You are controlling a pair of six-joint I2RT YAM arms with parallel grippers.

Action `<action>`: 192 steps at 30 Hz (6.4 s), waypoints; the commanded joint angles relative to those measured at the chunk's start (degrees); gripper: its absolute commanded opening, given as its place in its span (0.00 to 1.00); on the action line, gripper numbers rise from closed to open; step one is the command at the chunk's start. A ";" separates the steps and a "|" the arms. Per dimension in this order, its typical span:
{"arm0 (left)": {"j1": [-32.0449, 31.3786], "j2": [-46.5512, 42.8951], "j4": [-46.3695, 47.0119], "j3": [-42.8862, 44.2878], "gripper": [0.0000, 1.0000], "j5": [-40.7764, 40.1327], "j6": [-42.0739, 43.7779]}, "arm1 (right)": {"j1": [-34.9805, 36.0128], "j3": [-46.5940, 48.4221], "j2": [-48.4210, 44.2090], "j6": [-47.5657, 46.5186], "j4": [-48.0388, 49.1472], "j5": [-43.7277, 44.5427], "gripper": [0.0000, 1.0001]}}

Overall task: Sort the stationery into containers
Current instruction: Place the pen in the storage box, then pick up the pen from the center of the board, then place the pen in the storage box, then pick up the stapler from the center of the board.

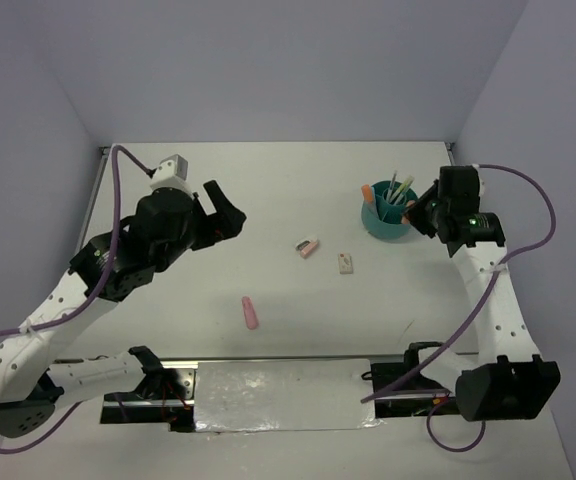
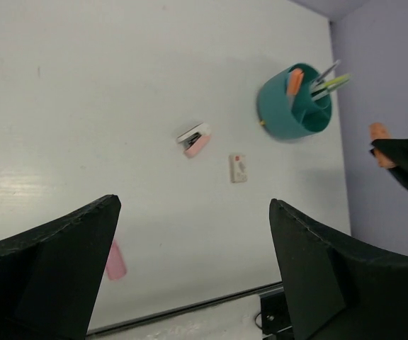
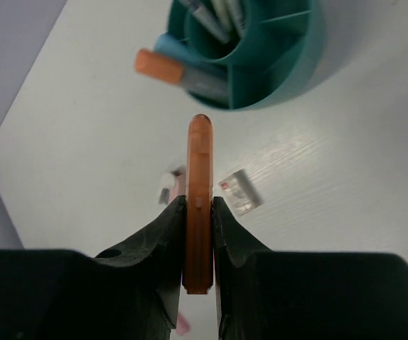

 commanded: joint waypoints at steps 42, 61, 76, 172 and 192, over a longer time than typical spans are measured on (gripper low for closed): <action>0.74 0.16 -8.50 -14.71 0.98 6.08 -7.48 | -13.71 -0.71 25.06 -1.25 16.90 -15.09 0.60; -3.65 28.28 1.96 -22.19 0.84 7.05 -12.33 | 1.40 -8.35 -3.84 -14.51 11.18 -18.70 0.77; -4.62 36.11 8.82 -26.58 0.10 10.30 -15.57 | 3.51 -14.86 -11.94 -21.37 12.06 -32.75 0.96; 4.09 11.59 -13.33 -11.38 0.99 5.55 -10.23 | -11.60 2.36 24.63 6.75 12.68 -13.16 0.73; -3.21 56.31 13.48 11.99 0.95 13.12 33.98 | -2.72 -5.02 -6.04 -15.12 5.30 -25.81 0.78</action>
